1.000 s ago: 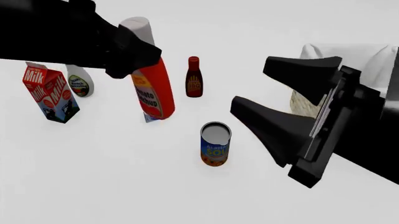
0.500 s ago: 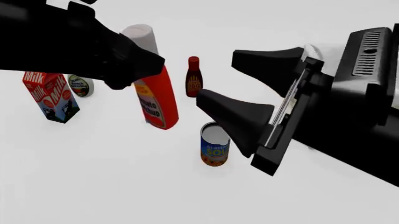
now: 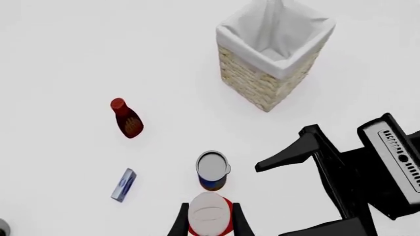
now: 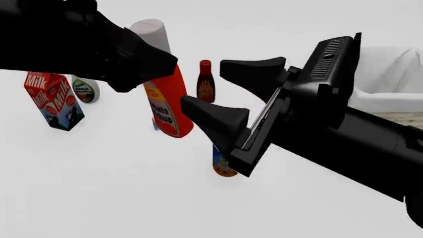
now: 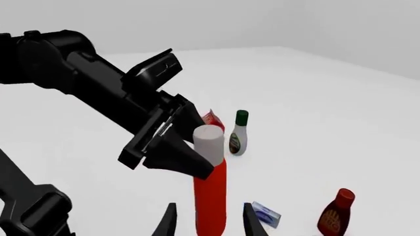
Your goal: Pick the ketchup and place it in the basket.
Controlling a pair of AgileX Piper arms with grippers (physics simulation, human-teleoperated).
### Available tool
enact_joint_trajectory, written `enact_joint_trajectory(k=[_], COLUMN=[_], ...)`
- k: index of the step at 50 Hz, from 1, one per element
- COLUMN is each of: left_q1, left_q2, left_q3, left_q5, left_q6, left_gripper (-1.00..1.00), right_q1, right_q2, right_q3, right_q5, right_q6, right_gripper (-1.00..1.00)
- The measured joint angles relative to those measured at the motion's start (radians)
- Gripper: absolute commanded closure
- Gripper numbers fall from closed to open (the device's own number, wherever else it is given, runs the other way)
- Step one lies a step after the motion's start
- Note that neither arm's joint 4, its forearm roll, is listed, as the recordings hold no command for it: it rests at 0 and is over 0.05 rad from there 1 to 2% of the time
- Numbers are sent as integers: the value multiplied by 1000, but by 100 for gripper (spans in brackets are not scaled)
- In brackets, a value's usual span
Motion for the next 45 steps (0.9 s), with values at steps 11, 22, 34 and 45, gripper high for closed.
enact_joint_trajectory(k=[11,22,34,45], left_q1=[-20,-41,-63,-82], left_q2=[2,-2,-9,-14], left_q3=[-22,-38,-49,-58], left_q5=[15,28,40,53], left_q6=[-6,-10,-17,-26], left_gripper=[100,100,100,100], right_q1=[-2,2,8,12], right_q2=[64,118,163,195], right_q3=[-12,-25,-45,-53], right_q5=[-38,-60,-70,-83], right_q6=[4,-9,-24,-25], right_gripper=[-100,-100,-100,-100])
